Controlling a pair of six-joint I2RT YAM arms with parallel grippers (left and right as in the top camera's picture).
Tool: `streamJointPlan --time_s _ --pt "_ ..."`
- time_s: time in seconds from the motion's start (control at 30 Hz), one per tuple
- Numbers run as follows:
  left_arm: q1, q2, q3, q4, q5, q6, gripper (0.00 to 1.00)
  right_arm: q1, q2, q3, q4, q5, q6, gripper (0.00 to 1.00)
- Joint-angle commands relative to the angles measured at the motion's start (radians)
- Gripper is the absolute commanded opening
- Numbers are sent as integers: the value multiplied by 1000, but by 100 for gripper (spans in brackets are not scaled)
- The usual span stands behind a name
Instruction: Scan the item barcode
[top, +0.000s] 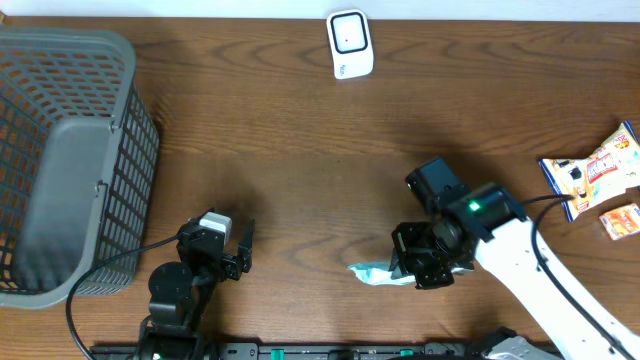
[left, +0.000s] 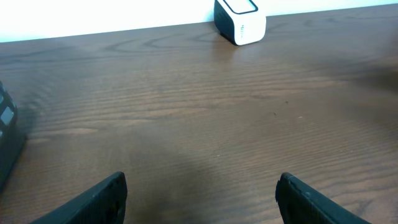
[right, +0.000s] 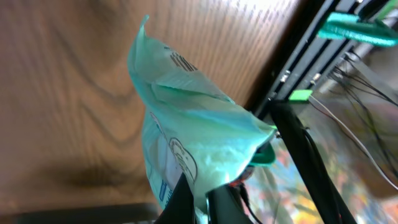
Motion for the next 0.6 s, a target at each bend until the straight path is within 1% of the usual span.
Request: streamJointPlan --time_s 0.0,0.07,0.17,0.23,0.33,0.43,0.5,0.57 --pt "5 -5 -18 -25 16 -15 77 -4 31 3 -14 -187 -122 1" --pt "5 -5 -18 -25 16 -15 77 0 31 3 -32 -253 -140 1" --pt "5 -5 -18 -25 16 -16 77 -6 32 3 -31 -309 -106 2" --pt "5 -5 -18 -25 16 -15 77 -37 32 3 19 -329 -47 2" --pt "5 -5 -18 -26 16 -15 77 -78 44 3 63 -366 -42 2" --pt "4 -5 -18 -25 16 -15 77 -117 80 3 81 -296 -42 1" --pt "5 -5 -18 -25 16 -15 77 -125 95 3 101 -191 -172 1" --pt "5 -5 -18 -25 16 -16 77 -125 97 3 119 -171 -303 1"
